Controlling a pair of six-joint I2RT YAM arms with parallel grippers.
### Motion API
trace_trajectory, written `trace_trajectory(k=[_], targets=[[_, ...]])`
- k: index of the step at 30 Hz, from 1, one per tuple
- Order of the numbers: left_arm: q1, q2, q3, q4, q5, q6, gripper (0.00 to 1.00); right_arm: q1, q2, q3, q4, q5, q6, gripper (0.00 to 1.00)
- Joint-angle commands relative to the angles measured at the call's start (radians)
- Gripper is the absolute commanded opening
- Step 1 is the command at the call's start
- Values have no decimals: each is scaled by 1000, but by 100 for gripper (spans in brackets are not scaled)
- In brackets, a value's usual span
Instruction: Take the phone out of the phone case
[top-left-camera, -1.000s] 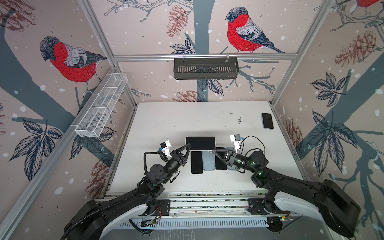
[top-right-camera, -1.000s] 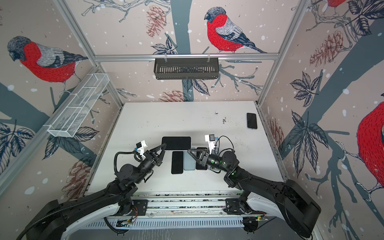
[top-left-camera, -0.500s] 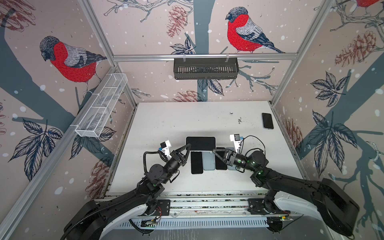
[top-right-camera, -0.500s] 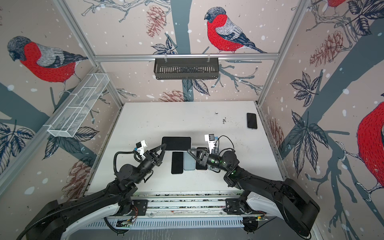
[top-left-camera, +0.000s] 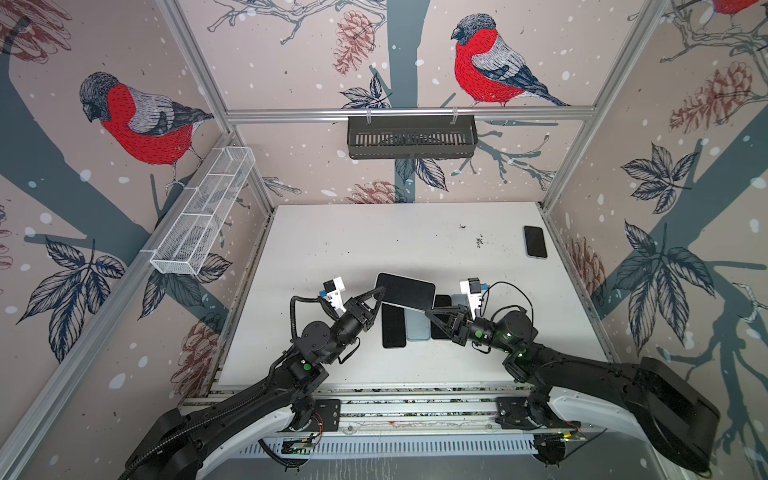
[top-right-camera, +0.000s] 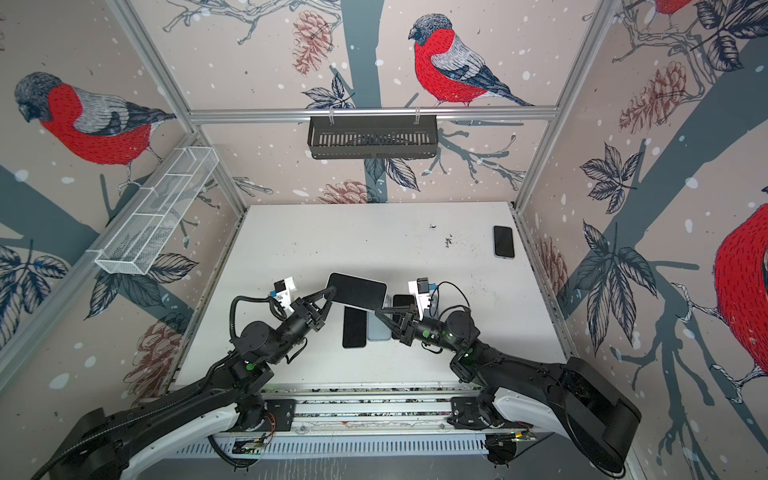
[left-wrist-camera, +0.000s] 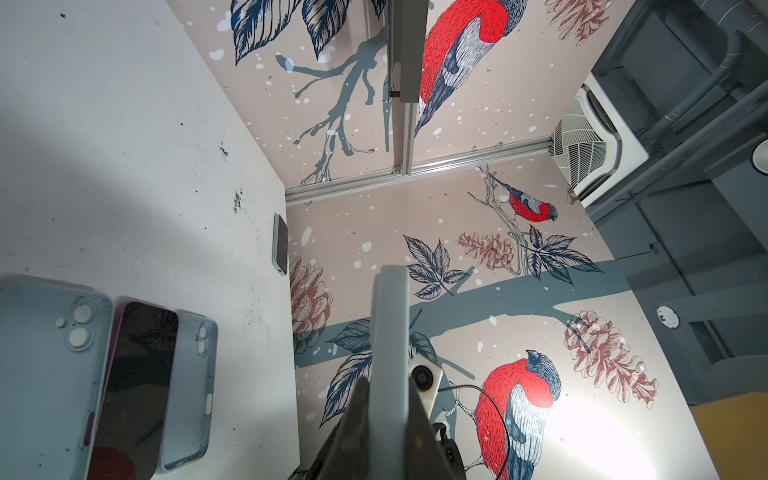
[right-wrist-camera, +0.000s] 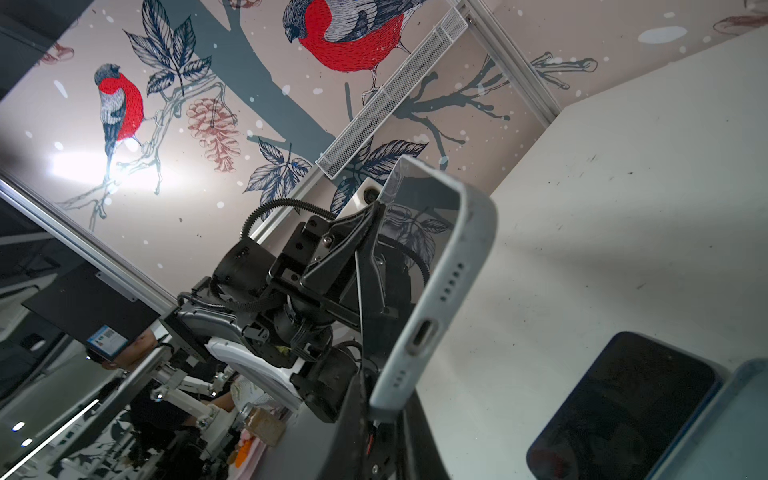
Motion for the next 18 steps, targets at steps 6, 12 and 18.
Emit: trace_trajectory(k=[6, 12, 18], targets=[[-2, 47, 68, 66, 37, 0, 0, 54, -25, 35, -318, 194, -335, 5], [5, 46, 103, 36, 64, 23, 0, 53, -113, 48, -460, 355, -360, 30], [64, -2, 162, -81, 166, 93, 0, 30, -321, -12, -550, 452, -357, 73]])
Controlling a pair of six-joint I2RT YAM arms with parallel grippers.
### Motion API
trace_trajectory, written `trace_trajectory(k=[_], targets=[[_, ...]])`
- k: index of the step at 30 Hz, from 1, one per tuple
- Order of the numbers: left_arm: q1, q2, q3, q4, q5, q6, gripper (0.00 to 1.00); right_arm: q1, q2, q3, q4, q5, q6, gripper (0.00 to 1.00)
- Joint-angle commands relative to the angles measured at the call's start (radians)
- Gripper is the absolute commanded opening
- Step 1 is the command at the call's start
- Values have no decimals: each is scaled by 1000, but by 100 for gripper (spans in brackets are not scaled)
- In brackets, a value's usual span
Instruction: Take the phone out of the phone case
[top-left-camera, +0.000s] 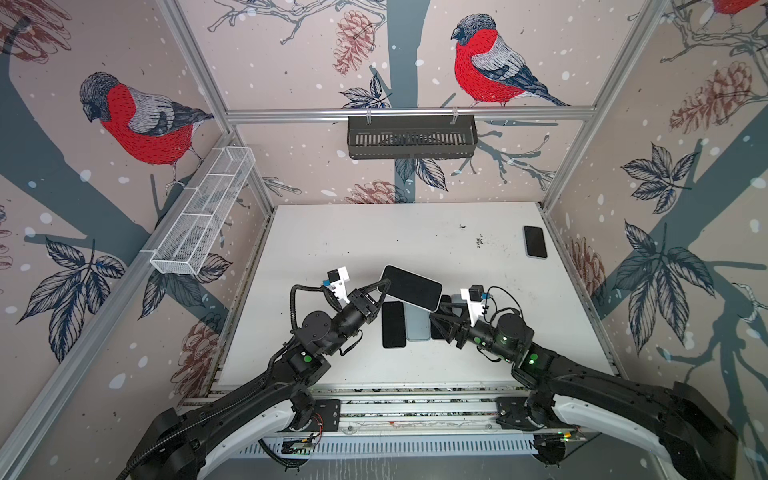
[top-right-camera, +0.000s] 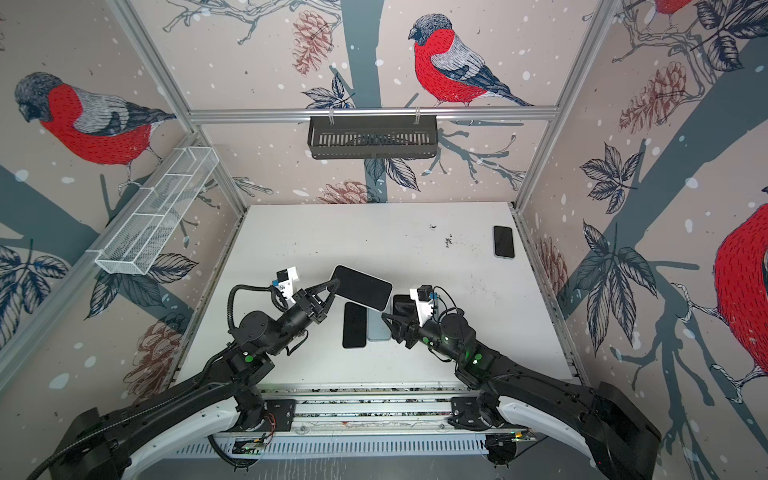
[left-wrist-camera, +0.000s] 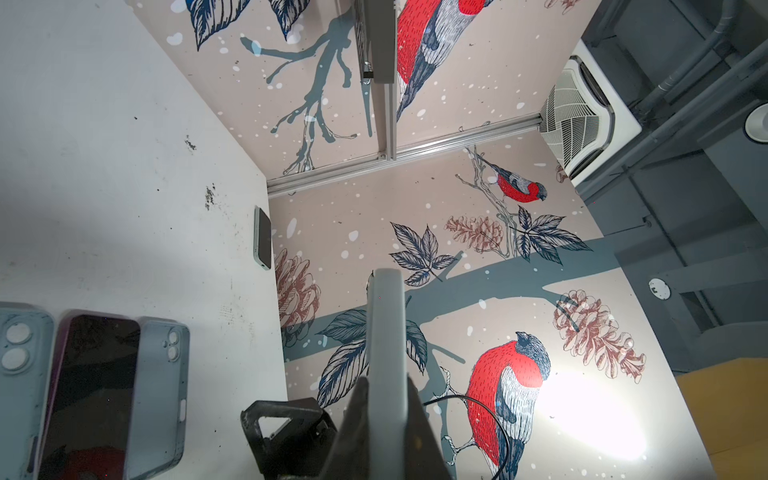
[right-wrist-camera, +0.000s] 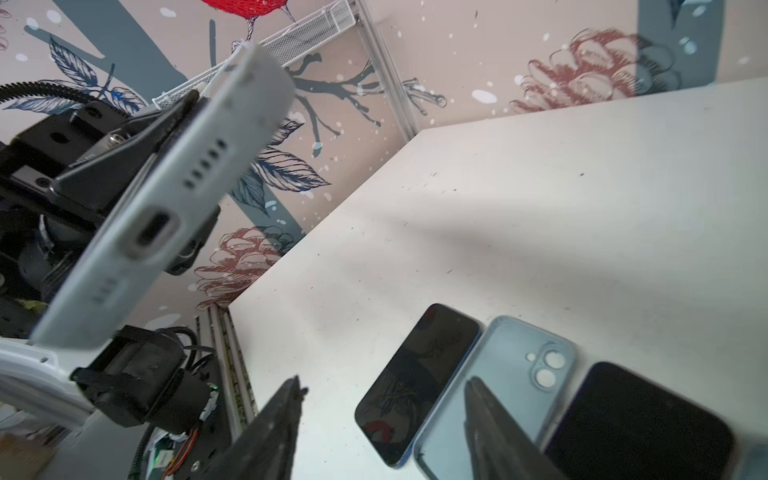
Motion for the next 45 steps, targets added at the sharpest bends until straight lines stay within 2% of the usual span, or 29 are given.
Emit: trace_trajectory(k=[1, 4, 6, 11, 15, 21, 25, 31, 39, 43, 45], targets=[[40, -23, 45, -22, 98, 56, 0, -13, -97, -22, -65, 90, -15, 76], [65, -61, 34, -61, 107, 62, 0, -24, -186, -36, -58, 35, -9, 80], [69, -82, 6, -43, 96, 57, 0, -28, -208, -50, -8, -35, 37, 82], [68, -53, -33, 66, 111, 20, 0, -32, -128, -46, 183, -221, 198, 81], [69, -30, -26, 96, 122, 8, 0, -32, -7, -33, 349, -319, 319, 73], [68, -38, -40, 111, 124, 2, 0, -28, 124, -27, 507, -359, 391, 60], [67, -44, -51, 115, 121, 0, 0, -27, 175, -21, 585, -378, 424, 56], [67, -30, -53, 138, 129, -4, 0, -26, 221, 5, 603, -392, 437, 46], [61, -26, -51, 146, 130, -6, 0, -25, 288, 22, 622, -412, 431, 11], [60, -26, -44, 128, 128, -9, 0, -25, 344, 17, 612, -429, 389, 8], [54, -24, -37, 122, 124, -10, 0, -22, 379, 13, 564, -436, 305, 9]])
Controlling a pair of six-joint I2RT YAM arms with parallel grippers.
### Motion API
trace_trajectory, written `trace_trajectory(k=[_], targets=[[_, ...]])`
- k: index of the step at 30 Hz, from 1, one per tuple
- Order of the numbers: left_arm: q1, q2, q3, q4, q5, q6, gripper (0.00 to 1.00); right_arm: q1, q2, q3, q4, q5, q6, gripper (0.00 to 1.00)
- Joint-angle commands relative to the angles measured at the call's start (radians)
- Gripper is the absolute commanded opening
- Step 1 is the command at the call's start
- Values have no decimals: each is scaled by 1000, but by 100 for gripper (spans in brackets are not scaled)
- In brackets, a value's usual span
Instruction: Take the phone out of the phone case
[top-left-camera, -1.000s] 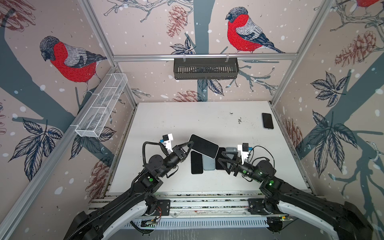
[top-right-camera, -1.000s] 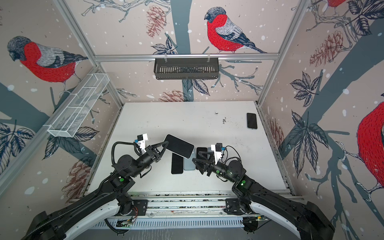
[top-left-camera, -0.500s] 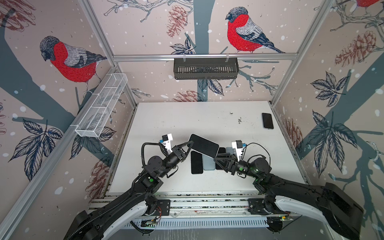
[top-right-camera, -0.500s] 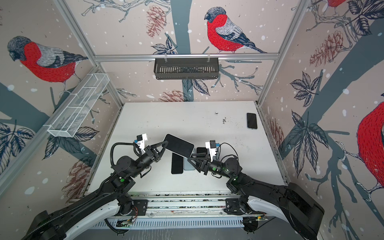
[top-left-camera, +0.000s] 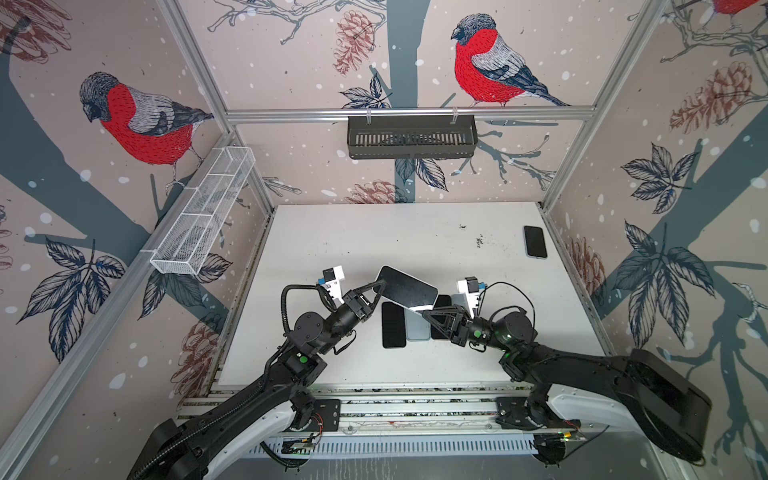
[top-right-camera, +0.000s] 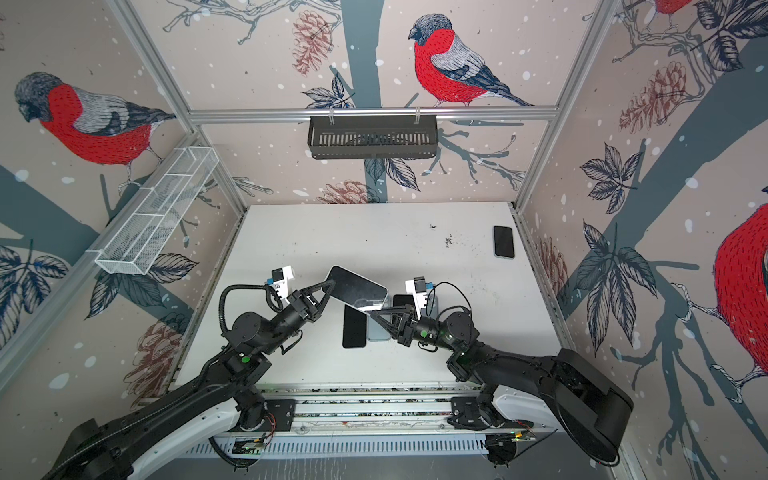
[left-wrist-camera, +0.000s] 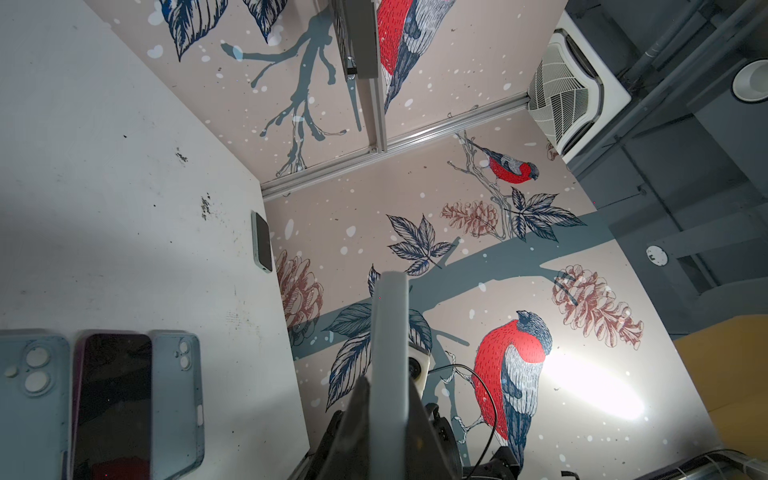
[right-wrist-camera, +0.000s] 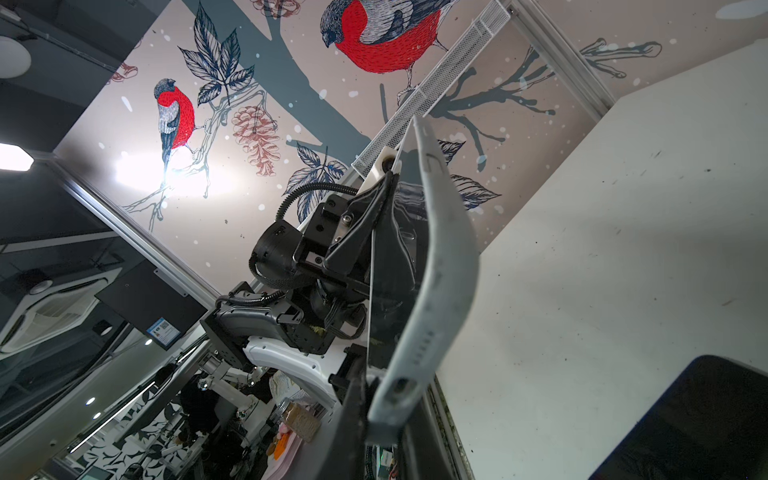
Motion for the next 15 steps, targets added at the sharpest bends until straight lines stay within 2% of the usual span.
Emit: trace_trajectory(k=[1, 4, 6, 10, 12, 15], targets=[[-10, 2, 24, 56, 18, -47, 0, 8, 45, -6, -111, -14, -198, 8], [-11, 12, 40, 23, 18, -43, 0, 19, 81, 25, -269, 63, -343, 7], [-11, 22, 38, 35, 18, -45, 0, 39, 107, 46, -378, 202, -410, 14], [-12, 35, 39, 44, 17, -45, 0, 55, 102, 56, -441, 370, -451, 18], [-12, 33, 41, 44, 17, -45, 0, 58, 63, 50, -461, 456, -454, 27], [-12, 20, 46, 25, 14, -42, 0, 69, -13, 19, -478, 565, -469, 31]])
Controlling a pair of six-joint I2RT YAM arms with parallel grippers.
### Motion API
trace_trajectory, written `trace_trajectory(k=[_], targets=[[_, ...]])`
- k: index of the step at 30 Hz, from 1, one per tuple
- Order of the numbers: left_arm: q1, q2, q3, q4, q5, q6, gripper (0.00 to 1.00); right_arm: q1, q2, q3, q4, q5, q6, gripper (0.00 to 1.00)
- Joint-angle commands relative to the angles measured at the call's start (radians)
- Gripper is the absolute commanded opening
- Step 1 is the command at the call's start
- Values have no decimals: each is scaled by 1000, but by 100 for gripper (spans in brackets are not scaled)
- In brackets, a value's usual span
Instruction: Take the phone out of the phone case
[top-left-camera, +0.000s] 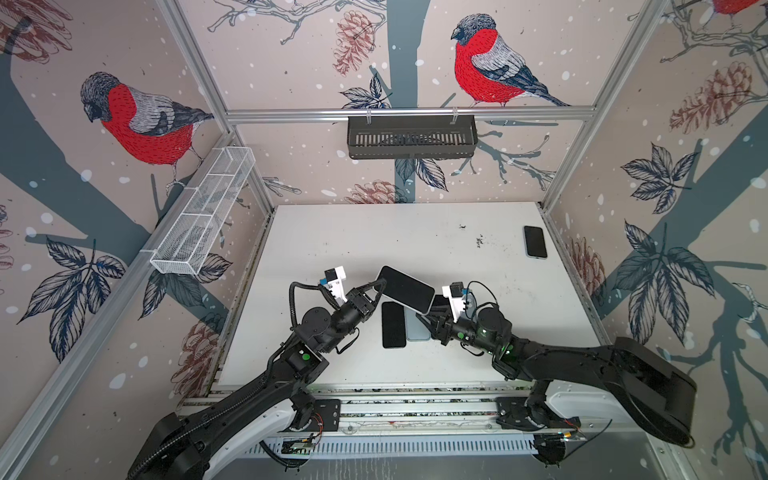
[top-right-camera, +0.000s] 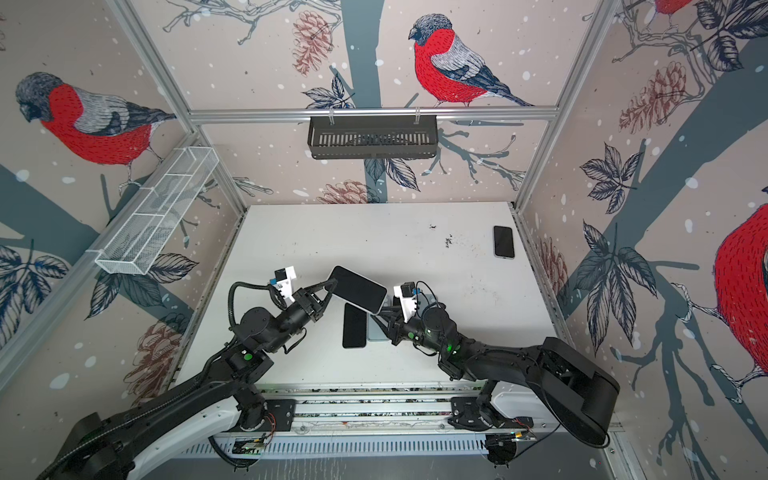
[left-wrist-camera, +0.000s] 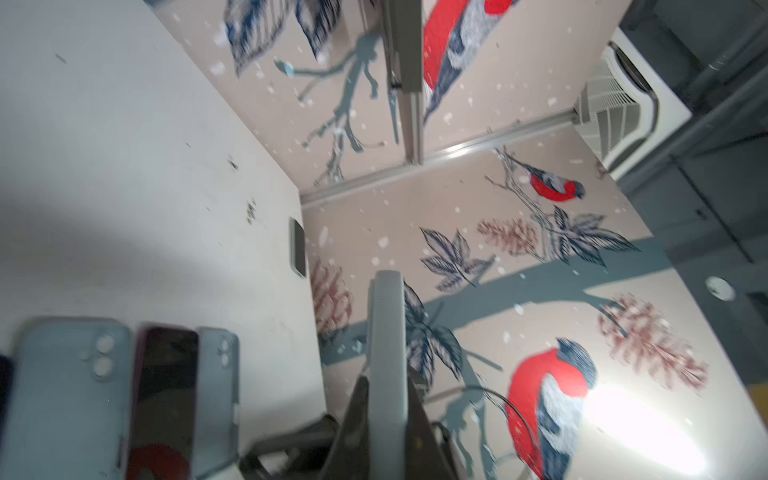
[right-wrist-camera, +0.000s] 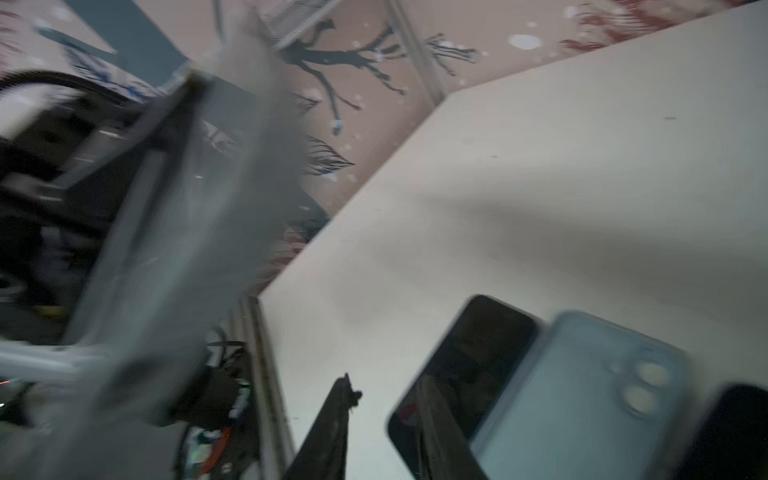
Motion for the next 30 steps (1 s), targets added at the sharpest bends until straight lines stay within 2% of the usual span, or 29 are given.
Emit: trace_trajectory(k=[1, 4, 6, 8, 9, 11, 14, 16, 18, 21, 30], targets=[[4, -15, 17, 90, 49, -43, 0, 13, -79, -24, -87, 211, -92, 37], [8, -27, 18, 71, 51, -39, 0, 28, -198, -54, -137, 315, -122, 42], [12, -39, 18, 61, 50, -35, 0, 25, -295, -74, -177, 319, -123, 54], [17, -47, 9, 71, 50, -42, 0, 17, -393, -101, -187, 278, -111, 64], [18, -47, 6, 79, 50, -44, 0, 8, -445, -114, -189, 230, -95, 72], [17, -40, -5, 110, 52, -54, 0, -17, -511, -133, -165, 86, -25, 76], [18, -21, -34, 199, 43, -79, 0, -36, -506, -162, -24, -129, 111, 76], [10, -4, -40, 231, 40, -79, 0, -31, -459, -200, 151, -212, 207, 76], [1, 9, -40, 257, 37, -74, 0, -26, -409, -216, 280, -246, 282, 75], [-12, 26, -34, 282, 29, -68, 0, -10, -326, -191, 364, -282, 329, 70], [-32, 39, -37, 300, 16, -58, 0, -1, -171, -115, 471, -309, 388, 56]])
